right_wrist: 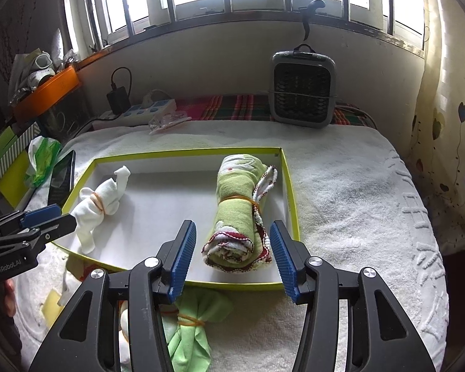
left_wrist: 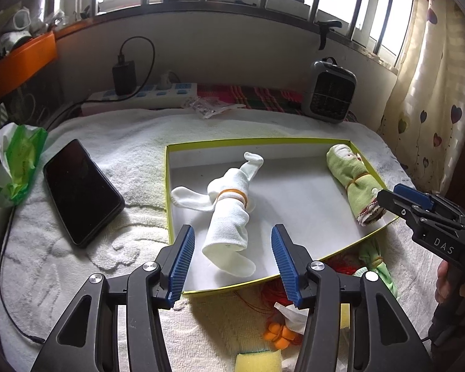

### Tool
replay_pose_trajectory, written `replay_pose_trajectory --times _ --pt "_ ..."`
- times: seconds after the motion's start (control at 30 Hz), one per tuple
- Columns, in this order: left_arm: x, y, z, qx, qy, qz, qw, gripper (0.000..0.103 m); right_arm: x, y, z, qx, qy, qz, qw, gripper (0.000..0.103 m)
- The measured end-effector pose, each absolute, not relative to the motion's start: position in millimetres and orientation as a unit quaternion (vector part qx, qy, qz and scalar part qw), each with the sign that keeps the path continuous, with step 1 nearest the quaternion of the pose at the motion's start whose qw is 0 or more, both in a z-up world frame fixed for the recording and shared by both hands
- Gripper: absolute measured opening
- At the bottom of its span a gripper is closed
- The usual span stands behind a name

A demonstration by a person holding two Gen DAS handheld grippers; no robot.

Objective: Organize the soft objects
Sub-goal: 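Open the left tool releasing the sock bundle while the right tool releases the towel in the box, then grasp the green cloth bundle with the right tool while the left tool approaches the yellow sponge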

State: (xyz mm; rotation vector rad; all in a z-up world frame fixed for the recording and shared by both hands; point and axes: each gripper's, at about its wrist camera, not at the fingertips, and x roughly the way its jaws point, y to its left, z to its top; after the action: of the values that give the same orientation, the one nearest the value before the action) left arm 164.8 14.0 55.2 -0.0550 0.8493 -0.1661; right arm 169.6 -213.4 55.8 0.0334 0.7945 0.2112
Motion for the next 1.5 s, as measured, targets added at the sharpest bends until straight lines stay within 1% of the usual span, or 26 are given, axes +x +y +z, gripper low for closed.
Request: replay_pose_trajectory --times 0.57,1.2,1.33,1.5 --pt "117 20 55 -0.02 0.396 -0.064 0.916 0.051 116 -212 60 0.039 0.365 0.104 0.924 0.051" --pt "78 39 31 -0.034 0.412 -0.07 0.908 0.051 78 -216 40 0.067 0.38 0.098 0.917 0.051" --pt "73 44 25 -0.048 0.416 -0.075 0.905 0.051 77 -213 36 0.075 0.389 0.107 0.912 0.051" --pt "70 46 24 -0.055 0.416 -0.088 0.903 0.051 84 -206 30 0.057 0.397 0.093 0.911 0.051"
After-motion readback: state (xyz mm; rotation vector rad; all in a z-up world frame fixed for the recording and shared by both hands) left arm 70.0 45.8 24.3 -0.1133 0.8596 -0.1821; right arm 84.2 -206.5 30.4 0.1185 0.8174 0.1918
